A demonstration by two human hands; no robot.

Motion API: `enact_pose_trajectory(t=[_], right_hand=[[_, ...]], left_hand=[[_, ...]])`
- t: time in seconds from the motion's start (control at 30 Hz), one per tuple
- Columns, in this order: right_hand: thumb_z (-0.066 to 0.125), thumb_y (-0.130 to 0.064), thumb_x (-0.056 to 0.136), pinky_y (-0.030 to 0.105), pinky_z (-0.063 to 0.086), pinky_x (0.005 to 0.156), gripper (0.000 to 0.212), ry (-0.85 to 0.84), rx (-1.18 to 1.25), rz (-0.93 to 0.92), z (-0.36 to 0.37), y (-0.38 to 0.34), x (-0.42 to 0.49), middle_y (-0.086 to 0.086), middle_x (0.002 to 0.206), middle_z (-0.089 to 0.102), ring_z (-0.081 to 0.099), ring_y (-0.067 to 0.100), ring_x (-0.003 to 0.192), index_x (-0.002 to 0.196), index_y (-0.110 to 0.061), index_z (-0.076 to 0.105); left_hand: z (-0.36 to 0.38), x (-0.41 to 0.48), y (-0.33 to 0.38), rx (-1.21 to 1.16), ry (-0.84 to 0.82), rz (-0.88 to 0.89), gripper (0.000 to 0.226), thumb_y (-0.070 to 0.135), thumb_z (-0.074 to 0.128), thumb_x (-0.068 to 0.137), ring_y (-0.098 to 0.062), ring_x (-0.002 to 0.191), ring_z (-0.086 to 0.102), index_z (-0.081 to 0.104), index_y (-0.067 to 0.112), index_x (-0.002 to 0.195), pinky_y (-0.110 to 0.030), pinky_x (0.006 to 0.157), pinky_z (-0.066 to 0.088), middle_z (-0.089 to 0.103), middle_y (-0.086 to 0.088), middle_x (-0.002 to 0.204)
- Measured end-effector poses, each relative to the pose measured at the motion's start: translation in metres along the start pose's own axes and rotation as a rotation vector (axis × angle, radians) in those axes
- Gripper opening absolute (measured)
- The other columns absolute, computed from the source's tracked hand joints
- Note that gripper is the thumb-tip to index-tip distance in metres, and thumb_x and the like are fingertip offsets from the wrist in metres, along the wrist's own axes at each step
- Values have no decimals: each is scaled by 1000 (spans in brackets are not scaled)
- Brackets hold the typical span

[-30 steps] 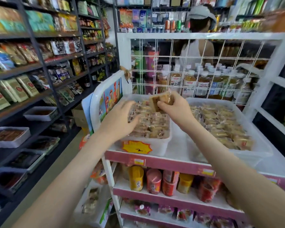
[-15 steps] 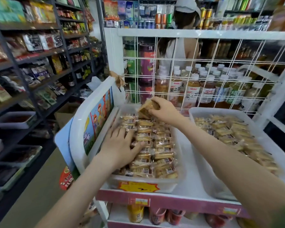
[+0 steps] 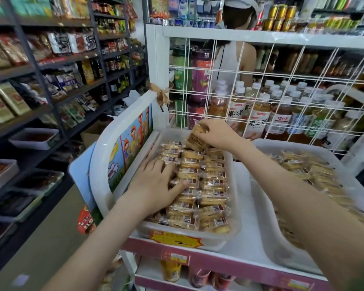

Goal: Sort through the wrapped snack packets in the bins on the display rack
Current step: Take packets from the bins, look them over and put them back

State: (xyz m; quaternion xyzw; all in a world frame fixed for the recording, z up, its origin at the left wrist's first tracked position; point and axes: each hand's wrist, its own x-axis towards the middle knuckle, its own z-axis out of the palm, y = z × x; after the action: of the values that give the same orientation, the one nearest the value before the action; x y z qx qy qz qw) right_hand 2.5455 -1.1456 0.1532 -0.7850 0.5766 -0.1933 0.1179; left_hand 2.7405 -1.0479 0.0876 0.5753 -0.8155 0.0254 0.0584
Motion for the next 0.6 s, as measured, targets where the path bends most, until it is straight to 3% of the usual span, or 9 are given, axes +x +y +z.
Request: enact_pose_trajectory(t=[0.13, 0.23, 0.33, 0.4, 0.43, 0.5, 0.53, 0.57, 0.6], right_hand=[[53, -18, 89, 24, 35, 56, 30, 99, 42, 14, -2, 6, 6, 12, 95, 61, 48, 17, 74, 112, 0, 58], [54, -16, 86, 23, 33, 53, 22, 99, 27, 27, -1, 5, 8, 6, 82, 53, 46, 19, 73, 102, -1, 58], [54, -15, 86, 23, 37, 56, 29, 10, -44, -1, 3, 3, 9, 10, 98, 59, 50, 19, 80, 112, -2, 59], [54, -16, 89, 22, 36, 64, 33, -72, -113, -43, 4, 2, 9, 4, 104, 54, 50, 16, 84, 120, -6, 56], [53, -16, 91, 21, 36, 65, 30, -113, -131, -66, 3, 0, 10, 2, 100, 52, 50, 15, 81, 120, -8, 56], [52, -17, 93, 17, 35, 59, 10, -194, -156, -106, 2, -2, 11, 0, 87, 56, 49, 12, 72, 98, -20, 61], [52, -18, 94, 17, 34, 57, 13, -228, -173, -119, 2, -3, 12, -1, 83, 57, 50, 13, 71, 87, -28, 57], [53, -17, 94, 18, 36, 58, 15, -268, -186, -109, 6, -2, 12, -1, 85, 59, 54, 16, 73, 88, -30, 56], [52, -16, 95, 19, 39, 63, 14, -312, -210, -105, 10, 0, 12, 0, 95, 62, 58, 18, 82, 101, -26, 60]], left_hand=[[-1, 0, 1, -2, -13, -3, 98, 77, -10, 68, -21, 138, 31, 35, 28, 139, -36, 118, 9, 42, -2, 142], [-1, 1, 1, 15, -11, -2, 98, 77, -11, 68, -21, 138, 30, 34, 28, 140, -36, 118, 8, 41, -2, 142], [-1, 0, 1, 20, -5, -2, 98, 77, -12, 68, -20, 138, 30, 33, 28, 141, -35, 118, 7, 41, -1, 142], [0, 0, 1, 26, -11, 0, 98, 77, -13, 69, -21, 138, 29, 29, 28, 144, -35, 119, 4, 40, -1, 143], [0, 0, 0, 25, -15, 1, 99, 76, -13, 70, -21, 138, 28, 28, 27, 145, -36, 119, 3, 39, -2, 143], [1, 1, 0, 25, -19, 1, 98, 76, -12, 70, -21, 138, 28, 28, 27, 145, -36, 119, 3, 39, -2, 143], [1, 1, 0, 27, -13, 1, 98, 76, -12, 71, -21, 138, 28, 28, 27, 145, -36, 119, 3, 39, -2, 142], [1, 1, 0, 32, -6, 2, 98, 76, -12, 71, -21, 138, 28, 28, 27, 145, -36, 119, 3, 39, -2, 142], [1, 2, 0, 38, -1, 6, 98, 75, -13, 70, -20, 137, 29, 28, 27, 145, -35, 118, 3, 40, -1, 141]])
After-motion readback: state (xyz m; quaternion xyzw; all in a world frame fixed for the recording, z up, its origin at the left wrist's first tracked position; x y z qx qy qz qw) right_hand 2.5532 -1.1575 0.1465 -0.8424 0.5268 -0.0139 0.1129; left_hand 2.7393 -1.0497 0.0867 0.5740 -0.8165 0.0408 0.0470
